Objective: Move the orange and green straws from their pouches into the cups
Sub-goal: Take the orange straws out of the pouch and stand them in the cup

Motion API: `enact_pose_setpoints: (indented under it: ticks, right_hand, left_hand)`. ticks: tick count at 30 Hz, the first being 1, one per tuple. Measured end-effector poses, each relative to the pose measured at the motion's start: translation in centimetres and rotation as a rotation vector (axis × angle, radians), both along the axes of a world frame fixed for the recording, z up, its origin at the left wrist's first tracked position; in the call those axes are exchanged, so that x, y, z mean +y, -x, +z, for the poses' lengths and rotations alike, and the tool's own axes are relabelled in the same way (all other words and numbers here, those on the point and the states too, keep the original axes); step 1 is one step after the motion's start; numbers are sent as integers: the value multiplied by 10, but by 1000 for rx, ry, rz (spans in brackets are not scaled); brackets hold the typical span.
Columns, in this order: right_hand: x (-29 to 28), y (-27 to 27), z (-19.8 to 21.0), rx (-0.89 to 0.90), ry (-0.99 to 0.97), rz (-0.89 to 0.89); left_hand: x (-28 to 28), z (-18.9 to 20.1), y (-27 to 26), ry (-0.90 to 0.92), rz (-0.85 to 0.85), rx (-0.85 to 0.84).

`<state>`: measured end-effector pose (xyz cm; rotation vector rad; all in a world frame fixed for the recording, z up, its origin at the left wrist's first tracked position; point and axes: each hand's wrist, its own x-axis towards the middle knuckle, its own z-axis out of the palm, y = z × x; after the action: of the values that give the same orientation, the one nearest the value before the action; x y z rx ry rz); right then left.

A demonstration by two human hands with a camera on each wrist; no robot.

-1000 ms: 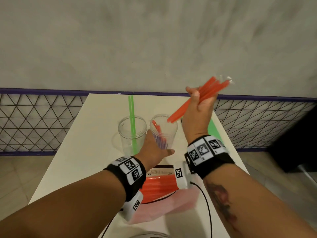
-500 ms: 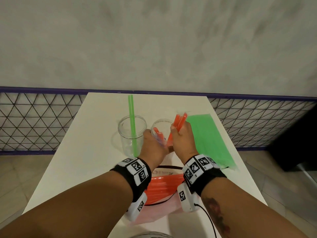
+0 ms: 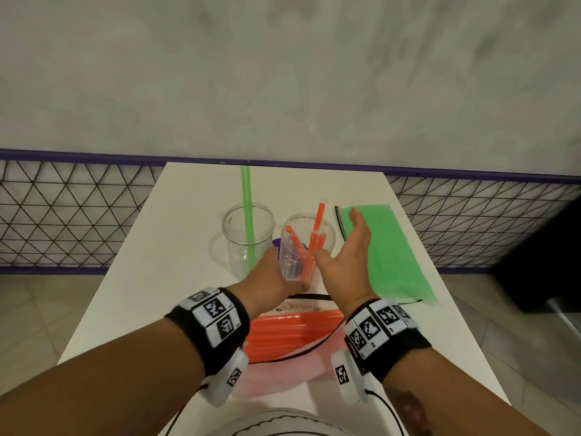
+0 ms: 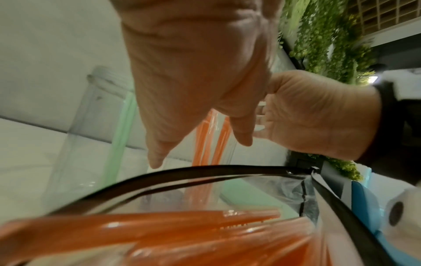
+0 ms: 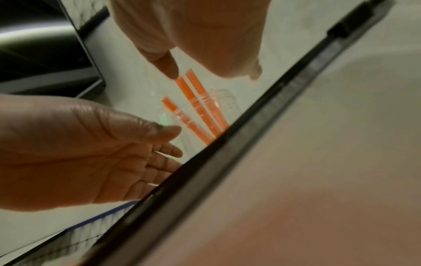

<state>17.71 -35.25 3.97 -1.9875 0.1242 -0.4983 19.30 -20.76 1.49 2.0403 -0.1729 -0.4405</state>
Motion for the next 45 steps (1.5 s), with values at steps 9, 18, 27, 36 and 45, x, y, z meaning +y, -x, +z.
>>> enact_pose_setpoints:
  ticks: [9, 18, 27, 36, 45]
  right_hand:
    - [38, 54, -10, -185, 669, 634]
    - [33, 44, -61, 372, 950, 799]
    - [29, 46, -65, 390, 1045, 838]
    - [23, 59, -51, 309, 945, 785]
    - [28, 52, -2, 367, 777, 744]
  left_hand:
    - [77, -27, 41, -384, -192, -3]
    - [82, -34, 66, -216, -239, 86]
    - [83, -38, 73, -370, -208, 130]
    - [83, -37, 75, -246, -191, 151]
    - [98, -39, 66, -274, -156, 175]
